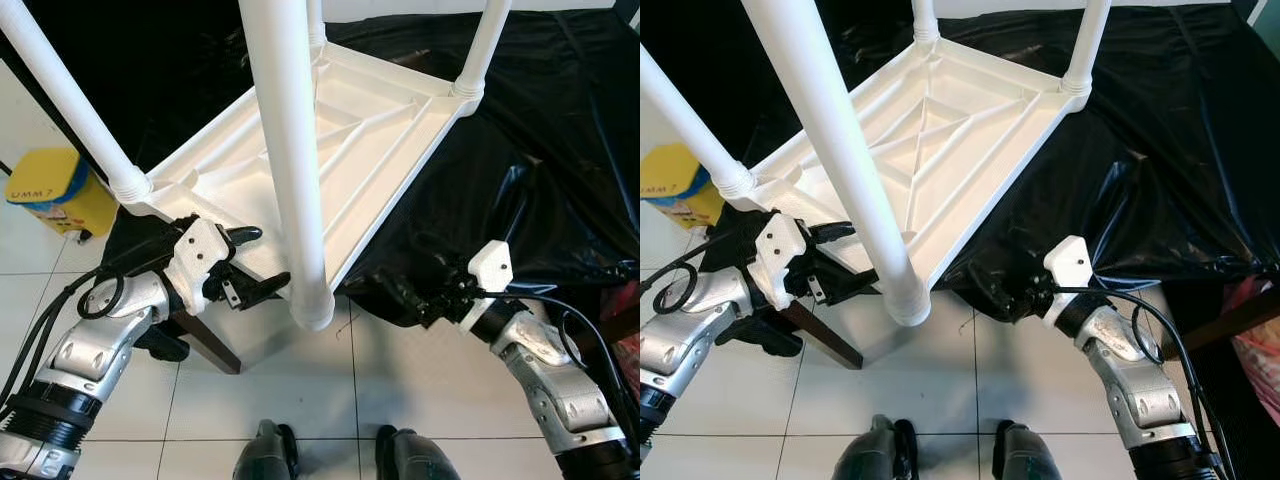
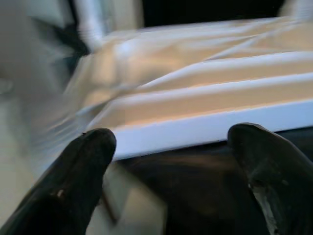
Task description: Building children table
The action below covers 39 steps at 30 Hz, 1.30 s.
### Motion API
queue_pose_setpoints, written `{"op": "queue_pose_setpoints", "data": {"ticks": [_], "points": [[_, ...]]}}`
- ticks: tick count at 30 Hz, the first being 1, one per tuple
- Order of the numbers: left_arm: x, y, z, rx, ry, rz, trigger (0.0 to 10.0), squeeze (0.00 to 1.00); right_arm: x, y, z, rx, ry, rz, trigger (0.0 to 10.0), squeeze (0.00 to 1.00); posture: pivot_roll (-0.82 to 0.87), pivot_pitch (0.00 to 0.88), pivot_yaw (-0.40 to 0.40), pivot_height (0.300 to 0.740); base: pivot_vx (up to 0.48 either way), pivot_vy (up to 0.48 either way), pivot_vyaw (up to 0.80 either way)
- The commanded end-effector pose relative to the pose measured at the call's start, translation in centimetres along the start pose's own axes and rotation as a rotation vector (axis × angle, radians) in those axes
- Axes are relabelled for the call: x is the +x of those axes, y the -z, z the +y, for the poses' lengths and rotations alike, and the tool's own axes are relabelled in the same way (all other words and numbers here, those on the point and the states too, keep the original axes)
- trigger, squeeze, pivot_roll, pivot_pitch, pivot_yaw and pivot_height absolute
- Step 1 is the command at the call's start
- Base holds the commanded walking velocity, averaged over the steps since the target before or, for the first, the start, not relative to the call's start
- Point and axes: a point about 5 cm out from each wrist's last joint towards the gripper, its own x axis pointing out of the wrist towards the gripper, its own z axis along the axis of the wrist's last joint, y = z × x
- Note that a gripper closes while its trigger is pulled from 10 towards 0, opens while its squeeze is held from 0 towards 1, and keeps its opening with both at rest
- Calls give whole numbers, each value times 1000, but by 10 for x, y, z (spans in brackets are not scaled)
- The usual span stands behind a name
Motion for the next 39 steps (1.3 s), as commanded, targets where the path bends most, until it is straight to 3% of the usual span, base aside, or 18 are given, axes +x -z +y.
{"op": "queue_pose_setpoints", "data": {"ticks": [1, 5, 9, 14, 16, 17, 26, 29, 36, 39], "points": [[-3, 11, -15, 27, 248, 70, 10000, 0, 0, -3, 11, 27, -104, 16, 10000, 0, 17, 140, 42, 740, 0, 0, 0], [-1, 22, -13, 74, 258, 151, 10000, 0, 1, -10, 26, 17, -259, 51, 10000, 0, 17, 136, 44, 740, 0, 0, 0], [0, 26, -11, 112, 257, 184, 10000, 0, 4, -12, 30, 7, -301, 54, 10000, 0, 18, 135, 43, 740, 0, 0, 0], [13, 38, 0, 171, 197, 272, 10000, 0, 27, -18, 41, -22, -358, 12, 10000, 0, 19, 130, 46, 740, 0, 0, 0], [13, 38, 0, 171, 197, 272, 10000, 0, 27, -18, 41, -22, -358, 12, 10000, 0, 19, 130, 46, 740, 0, 0, 0], [21, 39, 5, 194, 163, 282, 10000, 0, 41, -20, 41, -36, -328, -20, 10000, 0, 22, 130, 44, 740, 0, 0, 0], [41, 39, 16, 221, 65, 277, 10000, 0, 70, -23, 50, -3, -241, -88, 10000, 0, 22, 125, 39, 740, 0, 0, 0], [52, 32, 26, 197, -47, 234, 10000, 0, 84, -24, 54, 11, -176, -126, 10000, 0, 21, 124, 36, 740, 0, 0, 0], [58, 27, 30, 178, -96, 192, 10000, 0, 88, -22, 53, 17, -123, -140, 10000, 0, 20, 125, 33, 740, 0, 0, 0], [59, 17, 38, 149, -153, 130, 10000, 0, 88, -16, 42, 18, -21, -141, 10000, 0, 16, 125, 31, 740, 0, 0, 0]]}}
